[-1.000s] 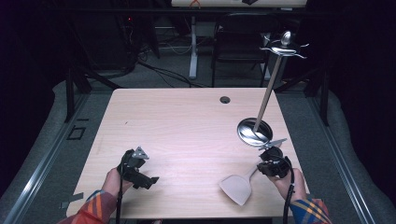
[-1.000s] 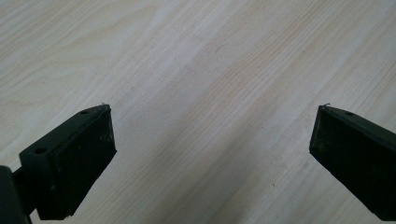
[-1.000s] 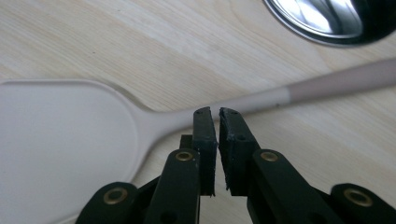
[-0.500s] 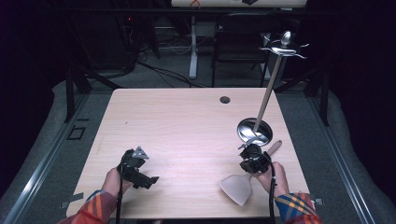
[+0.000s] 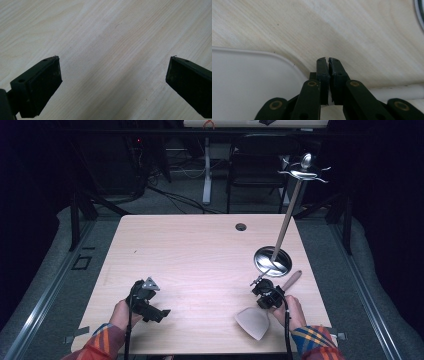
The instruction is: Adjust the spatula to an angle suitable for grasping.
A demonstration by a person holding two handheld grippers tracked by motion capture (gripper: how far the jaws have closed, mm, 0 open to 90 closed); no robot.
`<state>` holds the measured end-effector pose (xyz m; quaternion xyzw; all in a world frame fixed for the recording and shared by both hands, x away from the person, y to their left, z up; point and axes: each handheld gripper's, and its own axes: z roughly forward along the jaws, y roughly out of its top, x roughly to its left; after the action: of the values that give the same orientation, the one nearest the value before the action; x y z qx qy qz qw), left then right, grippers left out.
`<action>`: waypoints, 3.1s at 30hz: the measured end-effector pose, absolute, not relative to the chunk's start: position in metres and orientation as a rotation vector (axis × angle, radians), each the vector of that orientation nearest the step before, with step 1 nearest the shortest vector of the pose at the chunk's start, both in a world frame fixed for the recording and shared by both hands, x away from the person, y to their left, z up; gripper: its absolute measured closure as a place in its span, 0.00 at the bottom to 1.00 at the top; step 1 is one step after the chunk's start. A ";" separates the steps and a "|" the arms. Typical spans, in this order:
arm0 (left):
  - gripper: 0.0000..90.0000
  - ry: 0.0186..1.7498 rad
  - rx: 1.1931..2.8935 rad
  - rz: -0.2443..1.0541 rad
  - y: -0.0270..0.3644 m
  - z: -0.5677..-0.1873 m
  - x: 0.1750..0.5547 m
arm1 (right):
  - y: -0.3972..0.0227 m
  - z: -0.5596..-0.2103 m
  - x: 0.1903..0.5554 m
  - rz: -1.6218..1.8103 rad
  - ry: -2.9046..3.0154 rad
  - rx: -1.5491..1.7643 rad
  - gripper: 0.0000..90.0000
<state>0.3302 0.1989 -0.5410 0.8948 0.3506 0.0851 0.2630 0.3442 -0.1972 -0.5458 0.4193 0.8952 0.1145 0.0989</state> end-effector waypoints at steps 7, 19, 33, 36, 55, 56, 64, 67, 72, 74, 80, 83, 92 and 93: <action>0.00 0.948 2.418 0.226 0.199 -0.541 0.330 | -0.199 -0.546 0.342 0.320 2.682 1.194 1.00; 0.00 0.937 2.420 0.229 0.200 -0.540 0.329 | -0.211 -0.546 0.335 0.271 2.754 1.054 1.00; 0.00 0.906 2.422 0.217 0.198 -0.538 0.329 | -0.263 -0.522 0.338 0.510 2.414 1.649 0.39; 0.00 0.906 2.422 0.227 0.197 -0.538 0.329 | -0.276 -0.529 0.341 0.450 2.330 1.787 0.33; 0.00 0.907 2.430 0.222 0.195 -0.539 0.330 | -0.277 -0.546 0.358 0.405 2.276 1.904 0.49; 0.00 0.907 2.430 0.220 0.195 -0.539 0.330 | -0.277 -0.546 0.359 0.412 2.274 1.907 0.50; 0.00 0.908 2.433 0.222 0.196 -0.539 0.330 | -0.281 -0.544 0.362 0.451 2.290 1.917 0.59; 0.00 0.908 2.434 0.222 0.196 -0.539 0.330 | -0.286 -0.544 0.362 0.460 2.269 1.934 0.63; 0.00 0.910 2.434 0.222 0.196 -0.539 0.330 | -0.289 -0.542 0.363 0.469 2.269 1.937 0.68; 0.00 0.911 2.433 0.222 0.196 -0.539 0.330 | -0.289 -0.542 0.362 0.466 2.258 1.940 0.69; 0.00 0.907 2.434 0.221 0.196 -0.539 0.330 | -0.291 -0.540 0.361 0.510 2.226 1.949 0.75; 0.00 0.907 2.434 0.220 0.196 -0.539 0.330 | -0.290 -0.538 0.361 0.496 2.241 1.937 0.79; 0.00 0.905 2.433 0.216 0.196 -0.539 0.330 | -0.284 -0.534 0.358 0.510 2.275 1.906 0.85; 0.00 0.904 2.435 0.213 0.196 -0.539 0.331 | -0.281 -0.536 0.358 0.496 2.296 1.886 0.86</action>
<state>0.3305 0.1957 -0.5393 0.9010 0.3345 0.0790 0.2647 0.3584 -0.2807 -0.5355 0.6246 0.7607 0.1644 0.0645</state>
